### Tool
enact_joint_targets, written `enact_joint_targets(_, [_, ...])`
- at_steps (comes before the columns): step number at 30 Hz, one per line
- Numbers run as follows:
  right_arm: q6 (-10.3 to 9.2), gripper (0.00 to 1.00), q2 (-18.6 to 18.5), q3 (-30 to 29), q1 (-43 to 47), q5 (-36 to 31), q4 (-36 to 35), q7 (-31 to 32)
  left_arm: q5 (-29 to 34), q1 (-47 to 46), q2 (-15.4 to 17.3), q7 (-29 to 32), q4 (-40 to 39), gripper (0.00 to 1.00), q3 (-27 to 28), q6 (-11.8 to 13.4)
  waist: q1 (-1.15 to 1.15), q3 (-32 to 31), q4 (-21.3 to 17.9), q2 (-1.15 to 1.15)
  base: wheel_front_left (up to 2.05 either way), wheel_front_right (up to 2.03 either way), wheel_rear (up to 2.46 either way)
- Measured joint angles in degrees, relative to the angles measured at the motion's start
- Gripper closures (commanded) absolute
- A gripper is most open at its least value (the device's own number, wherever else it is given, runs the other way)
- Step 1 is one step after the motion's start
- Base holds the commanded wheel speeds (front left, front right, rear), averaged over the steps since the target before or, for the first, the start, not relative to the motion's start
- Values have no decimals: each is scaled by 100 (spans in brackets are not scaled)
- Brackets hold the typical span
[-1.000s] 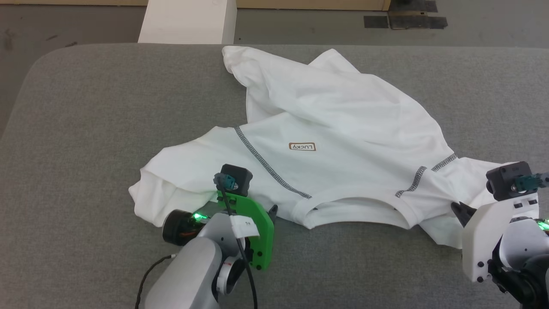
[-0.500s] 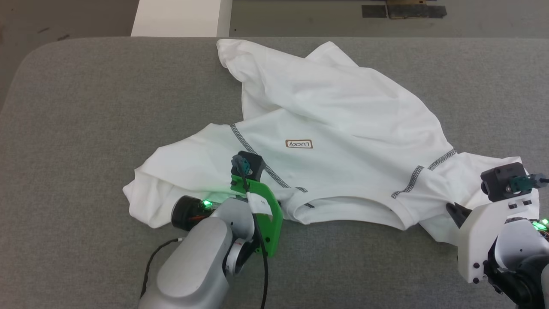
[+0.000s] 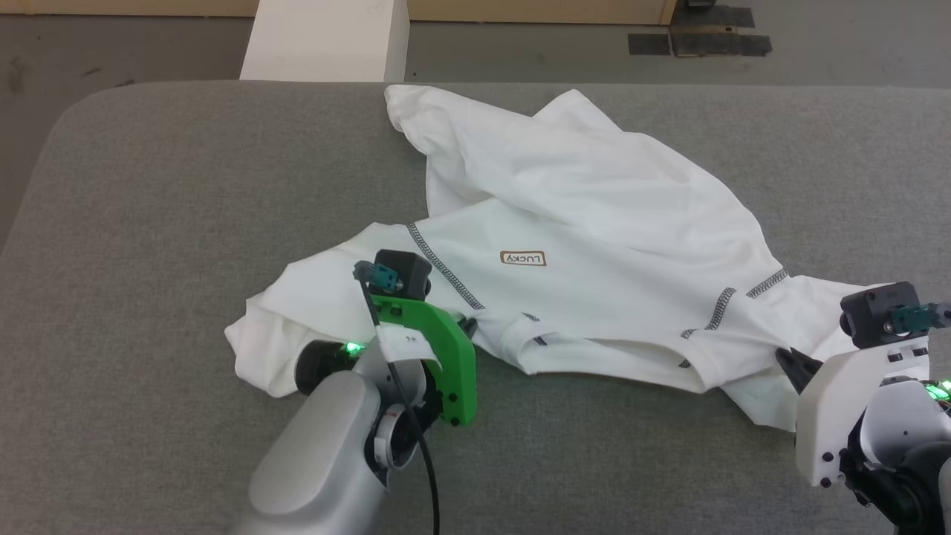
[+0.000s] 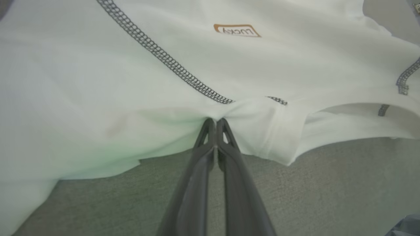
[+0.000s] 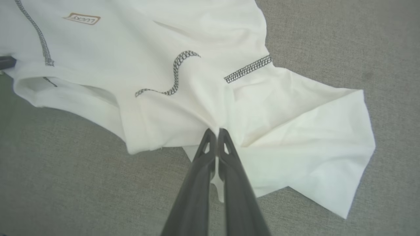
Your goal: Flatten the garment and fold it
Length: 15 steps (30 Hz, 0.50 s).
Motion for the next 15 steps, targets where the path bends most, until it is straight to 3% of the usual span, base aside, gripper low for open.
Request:
enact_joint_targets(8, [0,100,116,-203,-65,234,-12,-226,-369,37,108,-241,-1011,100,485,-7,0,-268,82,0,0,0,0])
enact_joint_targets(15, [0,100,164,-300,-784,643,31,-308,-662,-180,155,-336,-1429,100,892,-4,0,-416,23,0,0,0,0])
